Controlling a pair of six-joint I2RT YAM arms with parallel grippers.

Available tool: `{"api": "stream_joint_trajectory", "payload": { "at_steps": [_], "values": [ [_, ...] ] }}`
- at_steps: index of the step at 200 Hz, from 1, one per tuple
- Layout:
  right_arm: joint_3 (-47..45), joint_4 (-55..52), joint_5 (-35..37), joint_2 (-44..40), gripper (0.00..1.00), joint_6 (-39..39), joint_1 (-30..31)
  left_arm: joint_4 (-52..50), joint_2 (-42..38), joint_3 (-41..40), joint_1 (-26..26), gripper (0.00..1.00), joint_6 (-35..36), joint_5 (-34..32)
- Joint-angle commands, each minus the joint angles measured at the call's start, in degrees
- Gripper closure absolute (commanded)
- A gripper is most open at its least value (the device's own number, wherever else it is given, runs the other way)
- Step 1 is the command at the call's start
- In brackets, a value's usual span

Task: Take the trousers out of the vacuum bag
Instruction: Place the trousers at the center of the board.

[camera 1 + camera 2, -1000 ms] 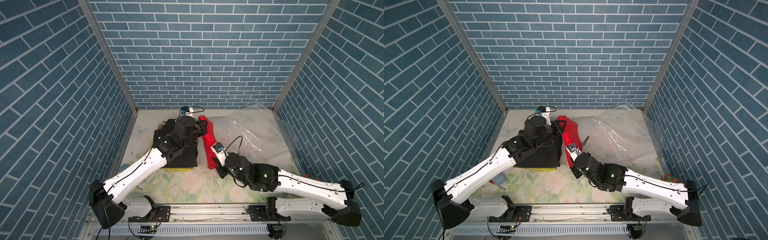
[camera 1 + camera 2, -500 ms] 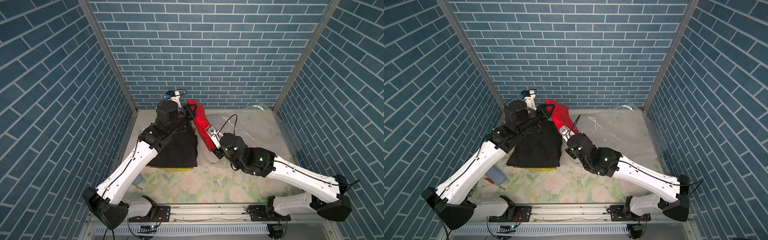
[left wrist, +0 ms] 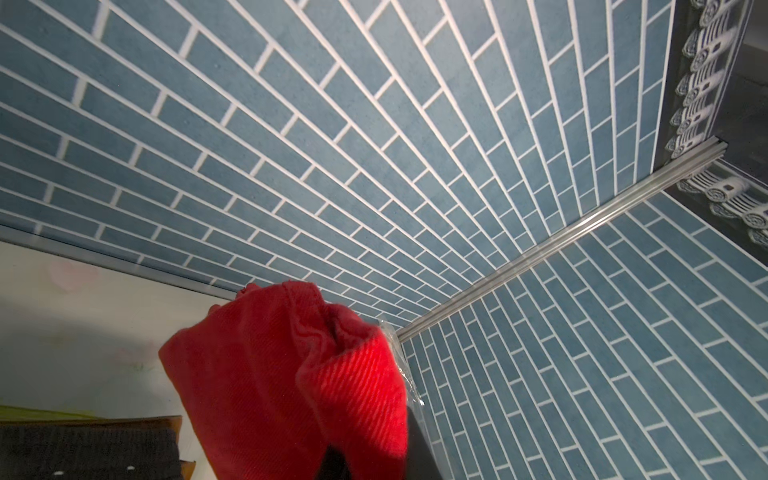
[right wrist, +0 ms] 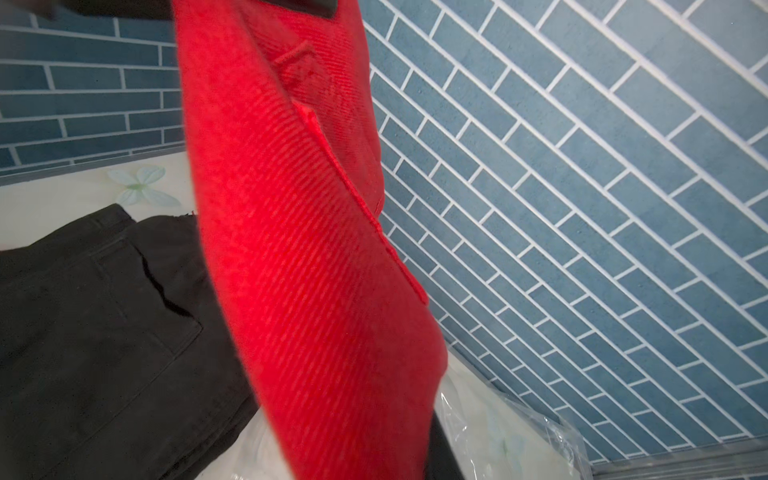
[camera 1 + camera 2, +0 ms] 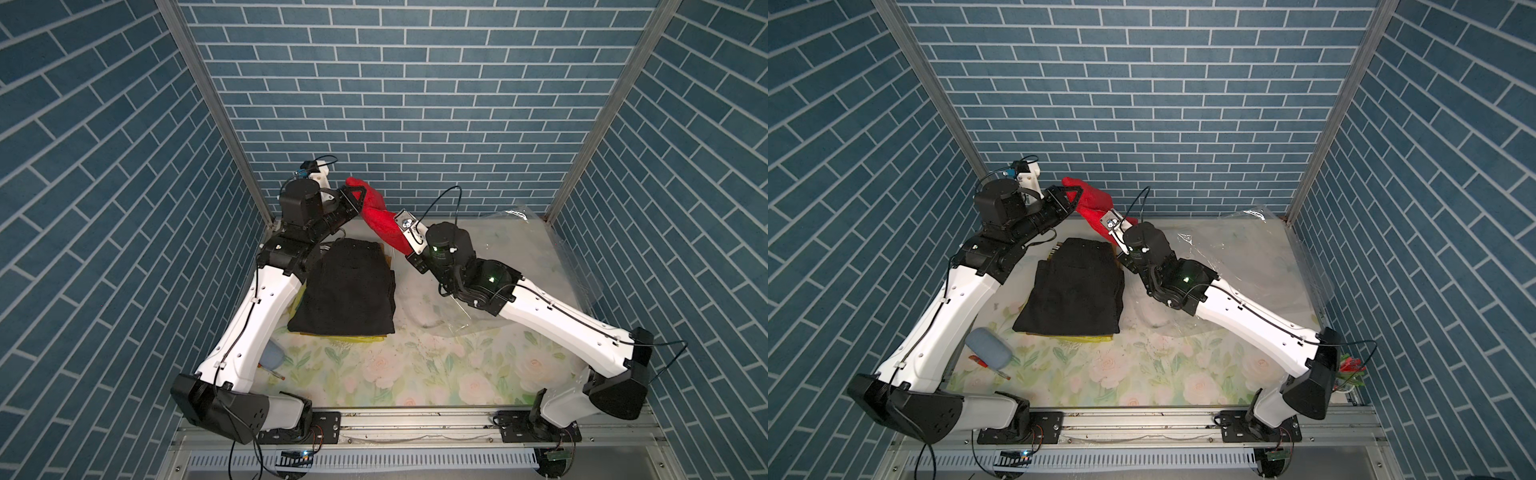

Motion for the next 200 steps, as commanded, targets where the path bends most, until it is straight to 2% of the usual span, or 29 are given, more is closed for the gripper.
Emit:
{"api": "stream_joint_trajectory", "payload": {
  "at_steps": [1, 37, 91, 150, 200],
  "values": [
    [4.25, 4.62, 0.4, 1.62, 1.0, -2.22, -1.09, 4.46, -2.43, 1.25, 2.68, 1.0, 2.0, -0.1],
    [9.03, 6.15, -2.45, 7.01, 1.0, -2.59, -1.16, 4.58, -8.06, -5.01, 6.09, 1.0, 5.13, -2.9],
    [18.09, 5.48, -2.06, 15.67, 1.0, -4.87, -1.37, 5.43, -12.3, -10.91, 12.05, 1.0, 4.66, -0.03],
    [9.71, 8.44, -4.52, 12.46, 1.0, -1.94, -1.37, 4.84, -18.89, -20.18, 13.53, 1.0, 3.95, 0.31],
    [0.71, 10.02, -7.55, 7.65, 1.0, 1.77, -0.91, 2.46, -27.96, -29.81, 13.52, 1.0, 1.84, -0.48]
  ]
}}
